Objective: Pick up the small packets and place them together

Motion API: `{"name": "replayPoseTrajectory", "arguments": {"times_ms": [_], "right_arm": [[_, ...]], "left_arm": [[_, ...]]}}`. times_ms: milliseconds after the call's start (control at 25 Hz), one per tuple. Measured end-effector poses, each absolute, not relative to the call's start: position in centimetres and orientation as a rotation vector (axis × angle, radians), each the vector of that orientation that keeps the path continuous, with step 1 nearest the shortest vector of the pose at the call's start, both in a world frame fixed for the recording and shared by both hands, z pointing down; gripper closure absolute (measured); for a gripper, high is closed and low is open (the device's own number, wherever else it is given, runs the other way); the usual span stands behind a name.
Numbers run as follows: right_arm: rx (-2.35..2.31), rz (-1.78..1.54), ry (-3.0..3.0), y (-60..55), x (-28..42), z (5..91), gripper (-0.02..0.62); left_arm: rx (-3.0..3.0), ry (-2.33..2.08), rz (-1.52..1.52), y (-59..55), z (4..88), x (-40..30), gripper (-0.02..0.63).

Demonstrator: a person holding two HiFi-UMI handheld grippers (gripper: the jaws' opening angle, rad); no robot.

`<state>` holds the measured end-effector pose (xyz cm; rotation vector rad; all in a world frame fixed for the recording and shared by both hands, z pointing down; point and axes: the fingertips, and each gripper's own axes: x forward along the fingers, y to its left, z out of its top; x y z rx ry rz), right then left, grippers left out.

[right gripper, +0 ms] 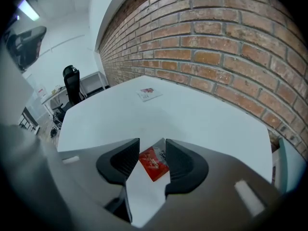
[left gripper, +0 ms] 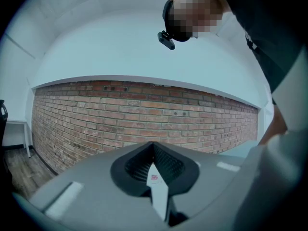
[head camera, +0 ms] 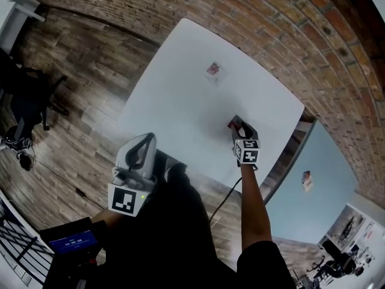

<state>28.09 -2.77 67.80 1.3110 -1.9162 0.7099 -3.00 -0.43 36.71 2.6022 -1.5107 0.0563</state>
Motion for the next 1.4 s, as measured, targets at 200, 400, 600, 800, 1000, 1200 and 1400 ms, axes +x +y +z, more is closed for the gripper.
{"name": "replayPoseTrajectory", "arguments": {"times_ms": [200,400,600,800,1000,1200,1400], "right_arm": [[1.385,0.679,-1.984,-2.6,26.6,64.1,0.423],[1.52,0.577,-2.098,-1.5,25.3,59.0,0.479],[1.558,0.529,-2.213,-0.7,22.7,54.7,0.592],[1.582,0.506,-2.261,-2.4,20.8,52.1,0.592],[1.558,0.53,-2.256,-6.1,19.4,51.9,0.525],[1.503,0.571,-2.182,-10.3,18.5,54.4,0.449],[1.344,0.515,-2.091,-14.5,17.3,58.5,0.446]], "left_arm": [[2.631,-1.501,0.051,-1.4,36.8,-2.3,0.606],[2.598,-1.527,0.035,-1.0,36.7,-1.6,0.606],[2.636,-1.517,-0.01,-0.4,36.2,-1.3,0.606],[2.655,-1.412,0.001,-1.5,36.7,0.1,0.606],[2.713,-1.306,-0.024,-4.1,36.3,1.5,0.606],[2.751,-1.206,-0.064,-6.8,35.8,1.8,0.606],[2.75,-1.188,-0.08,-9.3,35.5,0.4,0.606]]}}
